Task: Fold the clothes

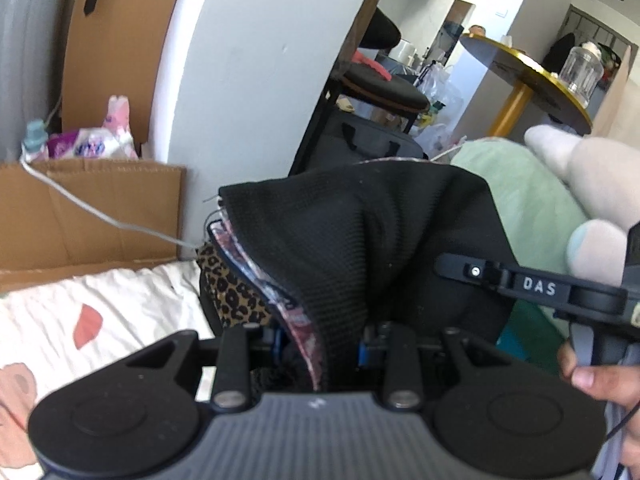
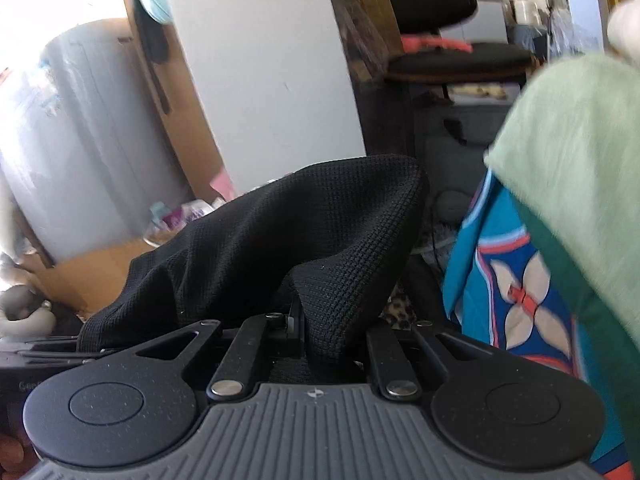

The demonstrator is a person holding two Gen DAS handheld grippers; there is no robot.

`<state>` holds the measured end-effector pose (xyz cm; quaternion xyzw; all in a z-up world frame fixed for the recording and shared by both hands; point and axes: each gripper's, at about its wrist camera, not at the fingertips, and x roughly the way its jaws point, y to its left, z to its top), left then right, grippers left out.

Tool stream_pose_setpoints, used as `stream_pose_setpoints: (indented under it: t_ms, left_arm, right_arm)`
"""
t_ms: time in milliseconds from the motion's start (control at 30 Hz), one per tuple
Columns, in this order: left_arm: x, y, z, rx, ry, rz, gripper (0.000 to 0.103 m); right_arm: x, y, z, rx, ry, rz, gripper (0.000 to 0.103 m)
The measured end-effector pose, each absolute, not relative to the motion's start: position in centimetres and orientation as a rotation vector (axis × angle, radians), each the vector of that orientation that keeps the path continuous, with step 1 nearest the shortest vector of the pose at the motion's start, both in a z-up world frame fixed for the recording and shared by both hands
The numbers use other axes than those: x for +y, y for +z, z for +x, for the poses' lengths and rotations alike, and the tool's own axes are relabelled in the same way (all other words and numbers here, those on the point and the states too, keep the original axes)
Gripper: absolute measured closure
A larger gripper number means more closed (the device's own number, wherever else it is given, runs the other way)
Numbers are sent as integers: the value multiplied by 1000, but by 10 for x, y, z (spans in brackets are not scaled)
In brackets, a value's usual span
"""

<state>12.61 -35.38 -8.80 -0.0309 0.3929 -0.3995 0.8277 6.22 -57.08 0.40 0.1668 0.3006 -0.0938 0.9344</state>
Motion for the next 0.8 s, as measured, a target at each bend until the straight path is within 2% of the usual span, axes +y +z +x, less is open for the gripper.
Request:
stream_pose_setpoints:
  t_ms: [233,400,567,800]
  left_arm:
    - [-356,-151,145,824,-889,-86,69]
    - [-369,-184,155,866,-893,-125,69]
    - [-373,-198,162,876,-934,-230,69]
    - [-384,-199,184,840,-984,-242,69]
  right_arm:
    - [-576,-43,93,702,-202,216,94]
    - [-576,-48,104,728,-213,103,94]
    - [-582,-46,117,738,-226,38,94]
    - [-591,-45,137,753,-242,-47,94]
